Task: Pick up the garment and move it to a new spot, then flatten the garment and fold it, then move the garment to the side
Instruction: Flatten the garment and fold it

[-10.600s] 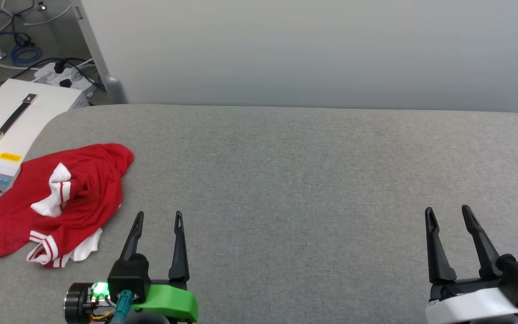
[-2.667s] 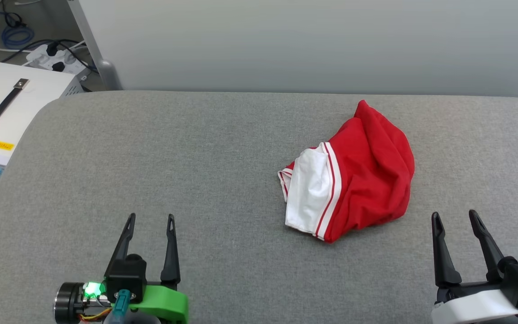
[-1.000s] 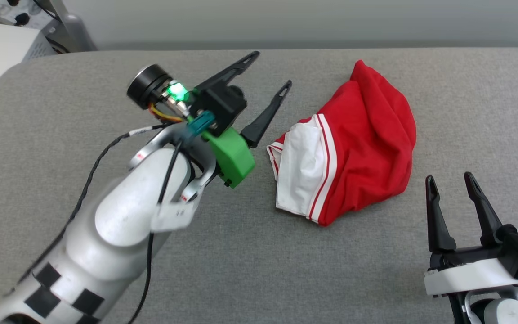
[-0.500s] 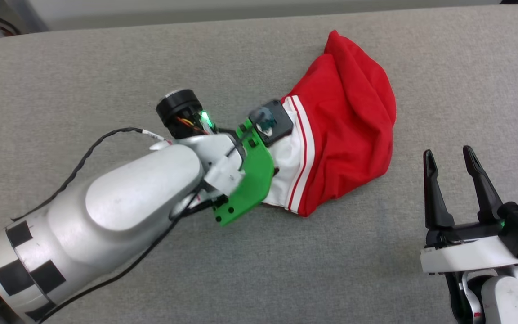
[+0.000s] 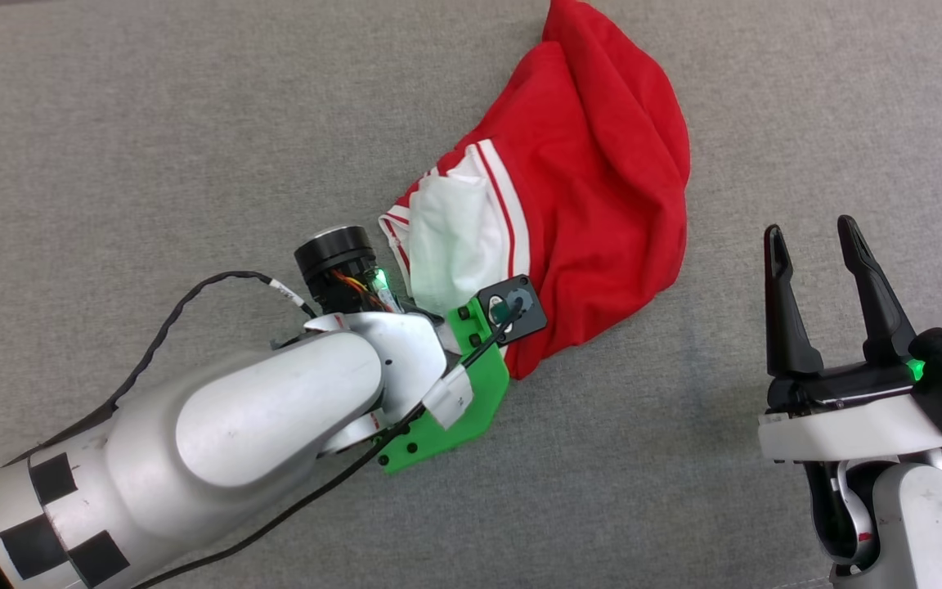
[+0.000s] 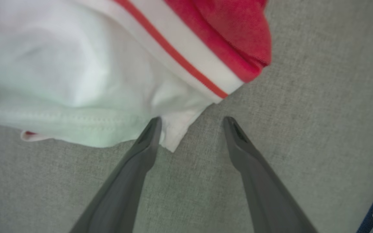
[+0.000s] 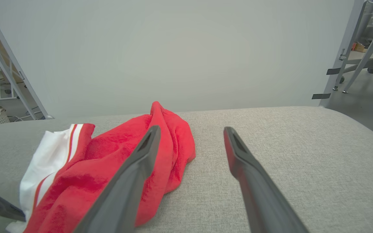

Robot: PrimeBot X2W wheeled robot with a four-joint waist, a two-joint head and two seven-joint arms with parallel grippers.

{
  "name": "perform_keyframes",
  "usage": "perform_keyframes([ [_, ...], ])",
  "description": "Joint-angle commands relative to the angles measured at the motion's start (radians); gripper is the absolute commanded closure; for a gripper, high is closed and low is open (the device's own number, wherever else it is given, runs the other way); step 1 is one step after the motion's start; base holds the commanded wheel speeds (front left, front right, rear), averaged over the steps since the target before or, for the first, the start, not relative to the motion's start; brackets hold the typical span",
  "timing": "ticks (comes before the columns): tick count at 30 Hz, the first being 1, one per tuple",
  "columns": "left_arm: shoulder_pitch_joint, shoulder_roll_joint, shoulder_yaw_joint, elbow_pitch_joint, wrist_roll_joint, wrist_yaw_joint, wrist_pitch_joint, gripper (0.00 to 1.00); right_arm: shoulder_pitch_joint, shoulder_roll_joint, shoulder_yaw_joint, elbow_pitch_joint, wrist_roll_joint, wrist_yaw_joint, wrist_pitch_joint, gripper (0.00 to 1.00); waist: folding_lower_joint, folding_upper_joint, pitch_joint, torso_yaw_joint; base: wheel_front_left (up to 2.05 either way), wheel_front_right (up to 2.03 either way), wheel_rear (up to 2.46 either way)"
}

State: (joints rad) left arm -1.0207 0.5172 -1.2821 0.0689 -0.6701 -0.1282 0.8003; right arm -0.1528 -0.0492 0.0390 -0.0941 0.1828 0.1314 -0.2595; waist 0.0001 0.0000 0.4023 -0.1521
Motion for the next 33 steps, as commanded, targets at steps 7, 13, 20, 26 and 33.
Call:
perform_keyframes([
  [7, 0.073, 0.035, 0.002, 0.050, 0.059, -0.002, 0.047, 0.05, -0.034, -0.001, 0.013, 0.001, 0.019, -0.001, -0.002, 0.00, -0.0001, 0.0000, 0.061, -0.025, 0.00, 0.00, 0.00],
  [13, 0.075, 0.028, 0.002, 0.060, 0.051, -0.002, -0.011, 1.00, -0.032, -0.001, 0.008, 0.008, 0.014, -0.001, -0.002, 0.00, -0.0001, 0.0000, 0.048, -0.011, 0.00, 0.00, 0.00],
  [20, 0.016, 0.026, 0.002, 0.079, 0.018, -0.002, -0.277, 1.00, 0.004, -0.001, -0.010, 0.016, -0.005, -0.001, -0.002, 0.00, -0.0001, 0.0000, -0.032, 0.041, 0.00, 0.00, 0.00],
  [26, -0.005, 0.090, 0.010, 0.124, -0.002, -0.002, -0.489, 1.00, 0.044, -0.001, -0.026, 0.013, -0.020, -0.001, -0.002, 0.00, -0.0001, 0.0000, -0.098, 0.091, 0.00, 0.00, 0.00],
  [33, 0.109, 0.196, 0.027, 0.118, 0.005, 0.087, -0.596, 1.00, 0.087, -0.001, -0.045, 0.009, -0.033, -0.001, -0.002, 0.00, -0.0001, 0.0000, -0.150, 0.145, 0.00, 0.00, 0.00],
])
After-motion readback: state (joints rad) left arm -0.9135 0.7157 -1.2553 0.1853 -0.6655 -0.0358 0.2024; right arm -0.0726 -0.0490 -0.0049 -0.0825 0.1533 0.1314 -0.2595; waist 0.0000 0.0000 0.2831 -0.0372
